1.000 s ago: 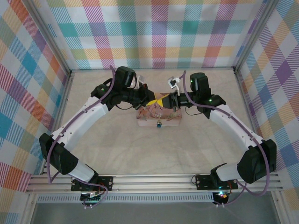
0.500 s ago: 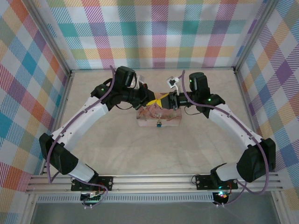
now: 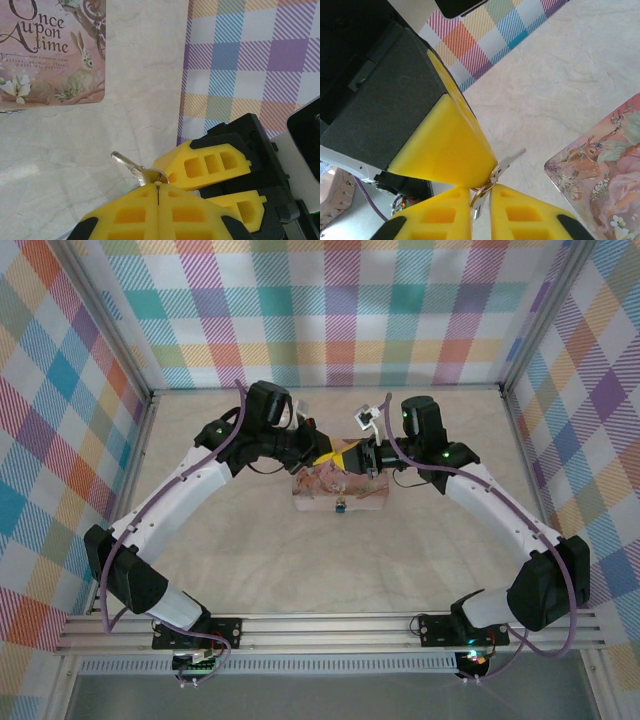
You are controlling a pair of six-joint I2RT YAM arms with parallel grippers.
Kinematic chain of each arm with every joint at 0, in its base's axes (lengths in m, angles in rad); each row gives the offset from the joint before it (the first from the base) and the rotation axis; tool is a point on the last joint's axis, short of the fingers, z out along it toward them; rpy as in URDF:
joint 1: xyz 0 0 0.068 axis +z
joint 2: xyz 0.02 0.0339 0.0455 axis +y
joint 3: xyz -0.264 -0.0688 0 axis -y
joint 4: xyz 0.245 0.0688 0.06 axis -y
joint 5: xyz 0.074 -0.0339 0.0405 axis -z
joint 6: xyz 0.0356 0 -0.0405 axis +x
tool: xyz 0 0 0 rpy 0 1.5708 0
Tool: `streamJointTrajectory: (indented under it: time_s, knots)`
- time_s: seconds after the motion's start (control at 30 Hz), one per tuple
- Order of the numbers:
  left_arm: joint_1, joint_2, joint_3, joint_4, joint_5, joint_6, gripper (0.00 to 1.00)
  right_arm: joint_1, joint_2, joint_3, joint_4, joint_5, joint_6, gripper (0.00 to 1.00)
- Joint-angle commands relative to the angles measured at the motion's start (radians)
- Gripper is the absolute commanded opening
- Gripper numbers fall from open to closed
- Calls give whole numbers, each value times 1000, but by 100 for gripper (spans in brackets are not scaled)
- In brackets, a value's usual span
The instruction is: Unlock a padlock with a key
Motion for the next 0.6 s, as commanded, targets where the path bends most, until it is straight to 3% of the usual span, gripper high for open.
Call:
streamJointTrajectory:
  time_s: [0.0, 0.2, 0.33, 0.57]
  knots:
    - [-28, -6, 39, 18, 79, 18, 0, 12, 11, 28, 12, 37, -27, 9]
    - [-30, -3, 43, 16, 81, 22, 0, 11, 17, 17, 10, 65, -30, 0]
    - [-29, -6, 47, 10, 72, 34, 7, 11, 10, -2, 31, 68, -24, 0]
    - [-15, -51, 51, -22, -35, 97, 48, 9, -5, -49, 75, 76, 26, 0]
